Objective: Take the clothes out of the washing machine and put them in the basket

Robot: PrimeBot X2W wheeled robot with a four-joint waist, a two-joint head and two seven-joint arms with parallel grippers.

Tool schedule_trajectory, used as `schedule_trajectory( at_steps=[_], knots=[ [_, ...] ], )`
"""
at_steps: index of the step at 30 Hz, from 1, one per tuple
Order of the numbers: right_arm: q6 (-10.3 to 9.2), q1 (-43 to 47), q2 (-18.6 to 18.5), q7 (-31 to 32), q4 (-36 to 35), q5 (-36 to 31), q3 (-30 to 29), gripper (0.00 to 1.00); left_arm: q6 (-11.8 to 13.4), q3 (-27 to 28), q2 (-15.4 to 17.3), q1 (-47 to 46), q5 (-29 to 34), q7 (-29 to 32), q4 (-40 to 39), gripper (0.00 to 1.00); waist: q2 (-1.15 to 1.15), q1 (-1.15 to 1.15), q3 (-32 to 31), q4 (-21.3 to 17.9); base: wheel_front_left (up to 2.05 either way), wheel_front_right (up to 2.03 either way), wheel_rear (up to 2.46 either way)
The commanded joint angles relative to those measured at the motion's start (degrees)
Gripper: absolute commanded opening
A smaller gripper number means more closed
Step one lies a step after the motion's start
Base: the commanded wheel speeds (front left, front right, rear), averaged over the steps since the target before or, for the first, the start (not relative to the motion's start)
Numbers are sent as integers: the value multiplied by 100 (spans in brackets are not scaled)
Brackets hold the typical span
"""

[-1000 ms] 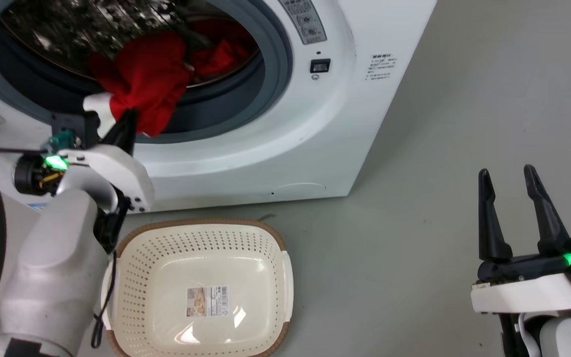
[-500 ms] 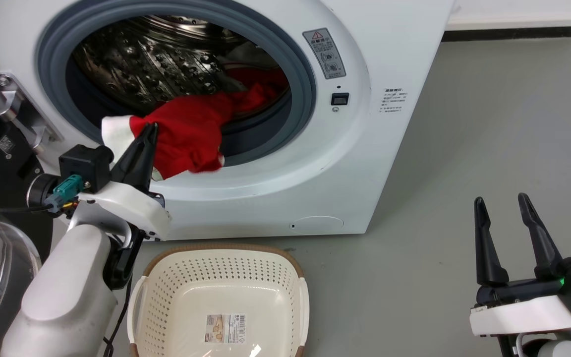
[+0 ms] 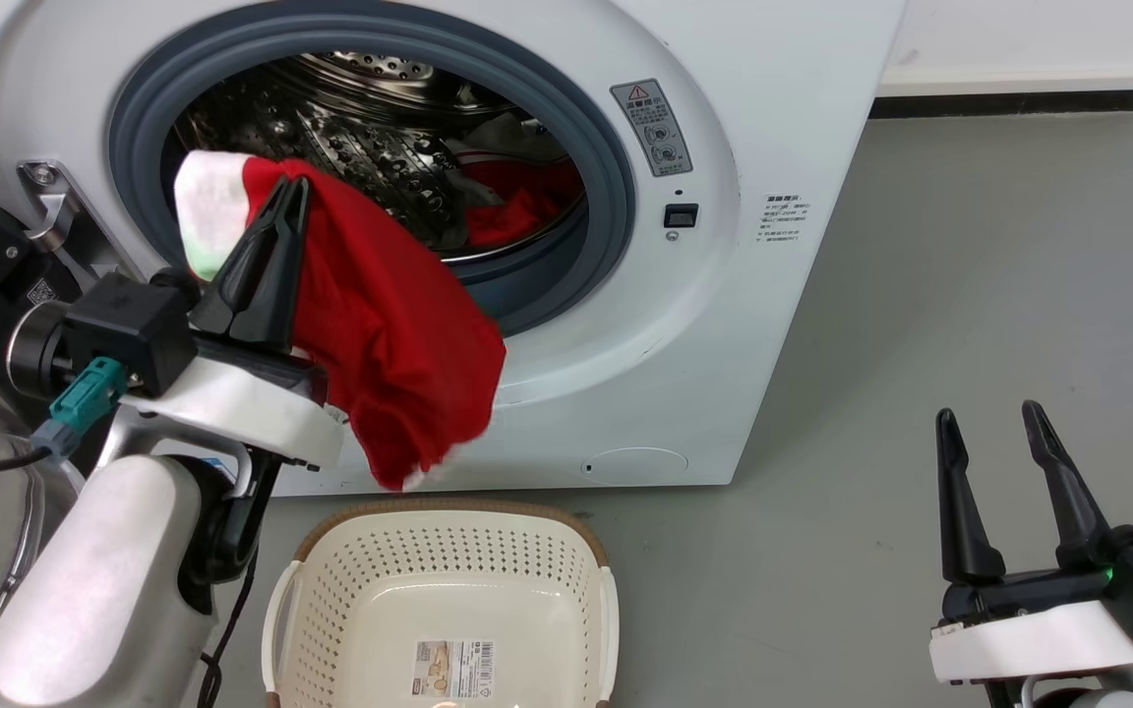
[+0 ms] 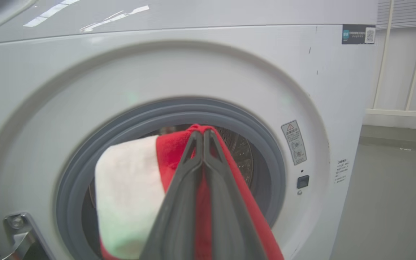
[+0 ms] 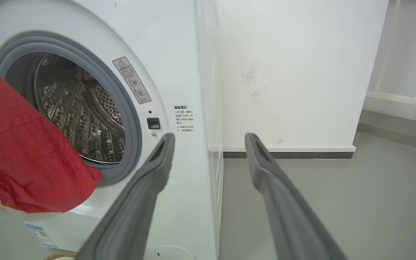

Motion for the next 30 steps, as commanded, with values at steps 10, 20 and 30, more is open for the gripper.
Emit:
schedule_trajectory(
  at_steps=[10, 20, 30],
  knots=[
    [-4, 121, 6, -12, 18, 4, -16, 100, 336, 38, 233, 256, 199, 274, -1250, 0, 0, 0, -82, 51, 0, 0, 0],
    [-4, 127, 6, -12, -7, 37, 3, 100, 528, -53, 357, 545, 313, 474, -1885, 0, 0, 0, -99, 77, 0, 0, 0],
    [-4, 21, 6, -12, -39, 24, -33, 100, 526, -360, 443, 1138, 331, 571, -2039, 0, 0, 0, 61, 123, 0, 0, 0]
  ],
)
